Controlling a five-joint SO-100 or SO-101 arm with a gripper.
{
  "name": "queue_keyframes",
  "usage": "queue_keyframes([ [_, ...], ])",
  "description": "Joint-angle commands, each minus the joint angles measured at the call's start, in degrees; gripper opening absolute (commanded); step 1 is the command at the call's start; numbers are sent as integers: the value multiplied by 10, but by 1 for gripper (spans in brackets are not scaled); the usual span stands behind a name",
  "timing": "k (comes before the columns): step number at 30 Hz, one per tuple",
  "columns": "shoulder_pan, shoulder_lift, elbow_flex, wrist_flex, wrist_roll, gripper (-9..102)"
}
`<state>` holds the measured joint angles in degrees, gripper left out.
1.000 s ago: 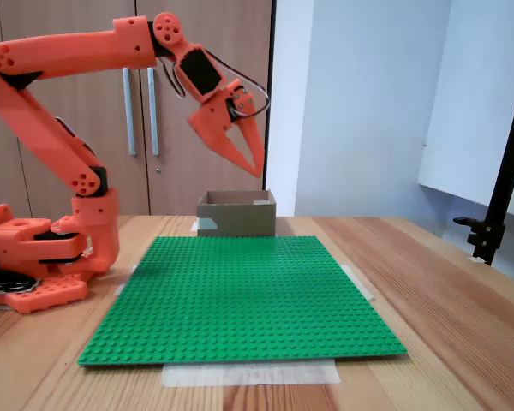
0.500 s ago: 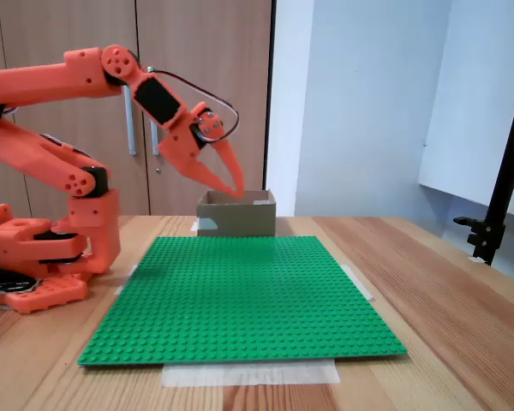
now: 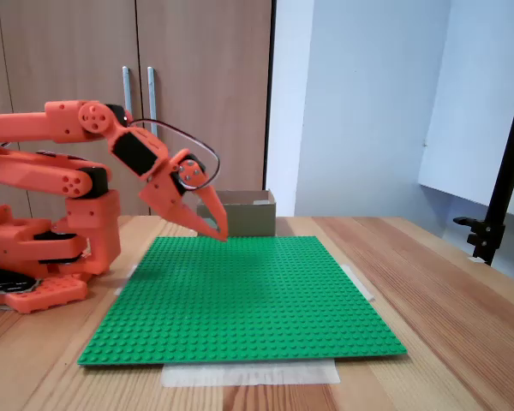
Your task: Pick the red lego block and put it in the box.
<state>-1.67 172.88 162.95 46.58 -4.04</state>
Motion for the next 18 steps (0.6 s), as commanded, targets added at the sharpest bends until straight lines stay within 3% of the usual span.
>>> queue_keyframes([
  [1, 6, 6, 16, -17, -5, -1],
  [18, 5, 107, 120, 16, -1, -1],
])
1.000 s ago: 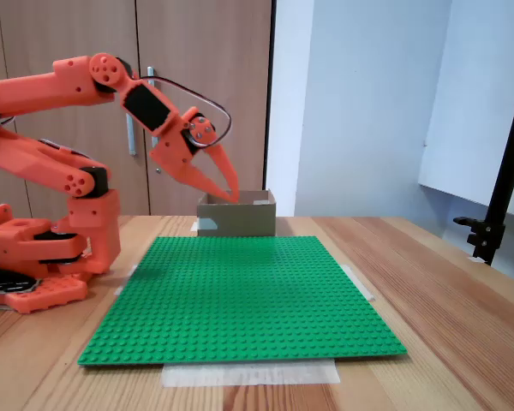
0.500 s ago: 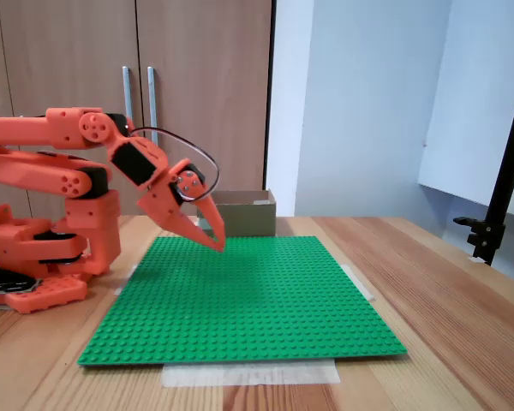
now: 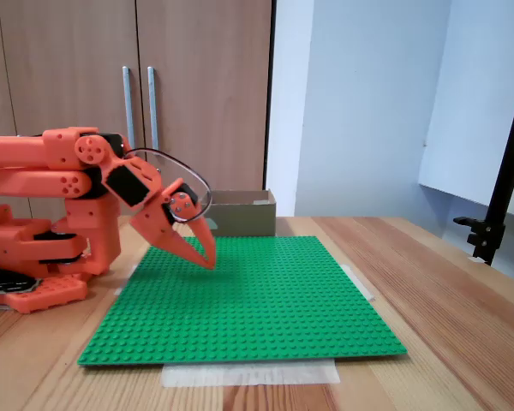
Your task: Pick the red lego block and put it in the box.
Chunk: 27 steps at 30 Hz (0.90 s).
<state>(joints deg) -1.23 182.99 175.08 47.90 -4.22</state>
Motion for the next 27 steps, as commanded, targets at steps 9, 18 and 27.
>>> queue_keyframes([
  [9, -4, 17, 21, 11, -4, -1],
  [18, 2, 17, 41, 13, -31, -1],
  [27, 4, 17, 56, 17, -33, -1],
])
